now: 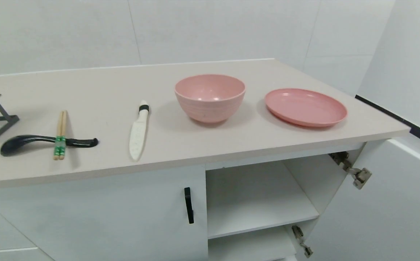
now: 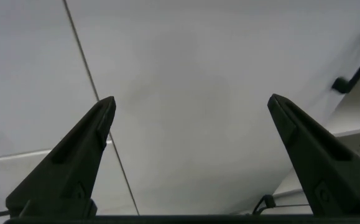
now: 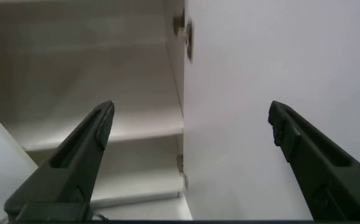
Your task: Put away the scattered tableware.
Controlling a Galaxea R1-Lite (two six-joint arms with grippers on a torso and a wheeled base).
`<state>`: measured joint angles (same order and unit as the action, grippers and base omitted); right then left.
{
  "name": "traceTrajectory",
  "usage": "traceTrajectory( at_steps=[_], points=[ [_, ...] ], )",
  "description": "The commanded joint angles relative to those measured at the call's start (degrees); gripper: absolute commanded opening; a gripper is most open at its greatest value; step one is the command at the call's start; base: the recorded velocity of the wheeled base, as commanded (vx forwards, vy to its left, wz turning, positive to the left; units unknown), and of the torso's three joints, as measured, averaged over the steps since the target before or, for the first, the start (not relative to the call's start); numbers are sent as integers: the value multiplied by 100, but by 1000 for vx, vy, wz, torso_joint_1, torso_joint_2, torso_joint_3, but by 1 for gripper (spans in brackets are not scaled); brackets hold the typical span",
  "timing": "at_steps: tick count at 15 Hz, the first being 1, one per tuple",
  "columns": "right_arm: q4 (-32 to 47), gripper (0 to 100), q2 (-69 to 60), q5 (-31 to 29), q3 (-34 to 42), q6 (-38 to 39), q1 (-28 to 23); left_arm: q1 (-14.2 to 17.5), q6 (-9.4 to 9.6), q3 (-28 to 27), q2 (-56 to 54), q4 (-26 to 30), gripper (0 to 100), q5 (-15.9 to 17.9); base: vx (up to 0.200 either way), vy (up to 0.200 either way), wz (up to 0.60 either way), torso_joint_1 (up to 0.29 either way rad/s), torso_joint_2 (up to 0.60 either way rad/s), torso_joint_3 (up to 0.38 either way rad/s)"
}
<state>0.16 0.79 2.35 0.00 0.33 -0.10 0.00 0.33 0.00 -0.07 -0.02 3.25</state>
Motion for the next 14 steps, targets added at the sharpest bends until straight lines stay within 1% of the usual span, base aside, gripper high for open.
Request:
traceTrajectory(
  at_steps=[1,6,9,14],
  points=[
    [11,100,9,2,0,2,1,0,2,0,7,-6,100,0,0,0,0,168,-647,-193],
    [11,100,9,2,0,2,1,0,-7,0,7,-6,100,0,0,0,0,123,-495,-241],
    [11,100,9,2,0,2,1,0,-7,0,7,-6,100,0,0,0,0,336,-468,-253],
    [11,100,9,2,0,2,1,0,-7,0,7,-6,100,0,0,0,0,261,-497,-246]
  ],
)
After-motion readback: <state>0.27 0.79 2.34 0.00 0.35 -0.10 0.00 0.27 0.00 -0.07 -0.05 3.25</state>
